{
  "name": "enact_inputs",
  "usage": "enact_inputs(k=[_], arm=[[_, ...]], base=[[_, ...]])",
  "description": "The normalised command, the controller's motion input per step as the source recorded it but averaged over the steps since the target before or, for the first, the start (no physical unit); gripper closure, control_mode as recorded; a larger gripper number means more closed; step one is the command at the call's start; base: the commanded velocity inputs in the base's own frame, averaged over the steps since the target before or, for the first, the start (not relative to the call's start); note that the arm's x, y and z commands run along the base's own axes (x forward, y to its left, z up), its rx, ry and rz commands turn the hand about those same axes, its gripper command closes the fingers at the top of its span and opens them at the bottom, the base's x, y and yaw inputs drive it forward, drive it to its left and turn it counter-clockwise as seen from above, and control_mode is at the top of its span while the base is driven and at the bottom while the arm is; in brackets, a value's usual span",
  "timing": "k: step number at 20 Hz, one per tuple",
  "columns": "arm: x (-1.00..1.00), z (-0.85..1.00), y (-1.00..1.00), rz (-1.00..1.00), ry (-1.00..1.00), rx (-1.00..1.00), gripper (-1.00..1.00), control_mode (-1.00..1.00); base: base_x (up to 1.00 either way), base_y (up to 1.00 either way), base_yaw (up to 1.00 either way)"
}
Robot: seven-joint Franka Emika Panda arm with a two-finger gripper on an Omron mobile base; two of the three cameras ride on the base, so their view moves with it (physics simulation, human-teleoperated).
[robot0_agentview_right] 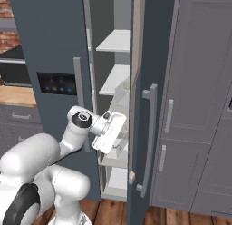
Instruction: Retrieve a lemon from the fridge and place it on the cutting board with the fish.
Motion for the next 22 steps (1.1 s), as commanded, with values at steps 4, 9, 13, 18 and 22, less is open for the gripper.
enact_inputs(k=[4,9,13,18,22], arm=[[0.00,-0.21,-0.64,-0.03,0.13,-0.02,-1.00,-1.00],[-0.26,-0.02,-0.71,-0.02,0.11,-0.04,-1.00,-1.00],[-0.22,-0.10,-0.65,-0.01,0.13,-0.03,-1.00,-1.00],[-0.17,-0.02,-0.11,0.00,0.13,-0.03,-1.00,-1.00],[-0.20,0.30,0.55,0.02,0.17,-0.07,-1.00,-1.00]], base=[[0.00,0.00,0.00],[0.00,0.00,0.00],[0.00,0.00,0.00],[0.00,0.00,0.00],[0.00,0.00,0.00]])
